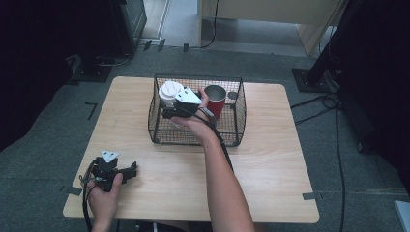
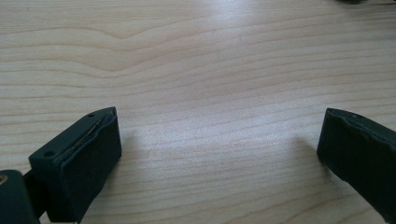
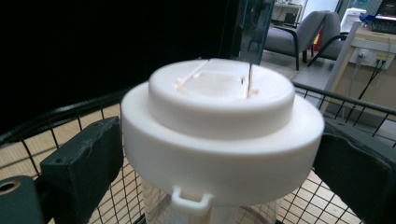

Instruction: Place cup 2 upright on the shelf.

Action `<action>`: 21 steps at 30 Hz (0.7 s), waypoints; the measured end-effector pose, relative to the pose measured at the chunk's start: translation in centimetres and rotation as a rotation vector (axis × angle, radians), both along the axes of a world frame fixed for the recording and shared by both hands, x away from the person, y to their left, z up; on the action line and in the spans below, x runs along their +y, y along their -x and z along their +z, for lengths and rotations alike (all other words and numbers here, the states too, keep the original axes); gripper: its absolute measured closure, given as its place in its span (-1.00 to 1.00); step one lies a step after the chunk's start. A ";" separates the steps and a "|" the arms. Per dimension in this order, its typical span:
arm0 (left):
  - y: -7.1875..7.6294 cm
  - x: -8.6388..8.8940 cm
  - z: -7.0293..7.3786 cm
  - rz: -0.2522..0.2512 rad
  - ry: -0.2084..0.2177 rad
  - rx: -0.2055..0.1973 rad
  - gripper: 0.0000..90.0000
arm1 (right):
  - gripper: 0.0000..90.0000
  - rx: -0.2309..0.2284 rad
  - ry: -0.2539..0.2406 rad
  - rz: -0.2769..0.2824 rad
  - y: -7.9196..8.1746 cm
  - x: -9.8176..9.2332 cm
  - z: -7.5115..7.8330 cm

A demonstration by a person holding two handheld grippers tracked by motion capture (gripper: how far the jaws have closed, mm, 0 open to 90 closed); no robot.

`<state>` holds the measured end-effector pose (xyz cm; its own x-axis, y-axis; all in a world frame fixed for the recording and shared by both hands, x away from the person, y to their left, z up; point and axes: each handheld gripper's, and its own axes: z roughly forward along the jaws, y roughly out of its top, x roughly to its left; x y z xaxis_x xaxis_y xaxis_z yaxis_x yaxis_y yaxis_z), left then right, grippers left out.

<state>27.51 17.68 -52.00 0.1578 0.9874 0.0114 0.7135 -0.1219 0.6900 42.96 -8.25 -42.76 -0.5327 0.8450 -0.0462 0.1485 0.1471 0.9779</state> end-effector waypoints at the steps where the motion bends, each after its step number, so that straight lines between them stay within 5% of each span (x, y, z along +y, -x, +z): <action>1: 0.0 0.0 0.0 0.000 0.000 0.000 -0.99 | -0.91 -0.003 -0.002 -0.001 0.0 -0.1 0.2; 21: 0.0 0.0 0.0 -0.001 -0.003 0.001 -0.99 | -0.92 -0.053 -0.040 0.008 1.3 -1.0 2.8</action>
<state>27.51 17.69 -51.99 0.1585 0.9873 0.0138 0.7137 -0.1242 0.6893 41.67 -9.25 -39.91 -0.5368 0.8427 -0.0405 0.0958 0.1086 0.9895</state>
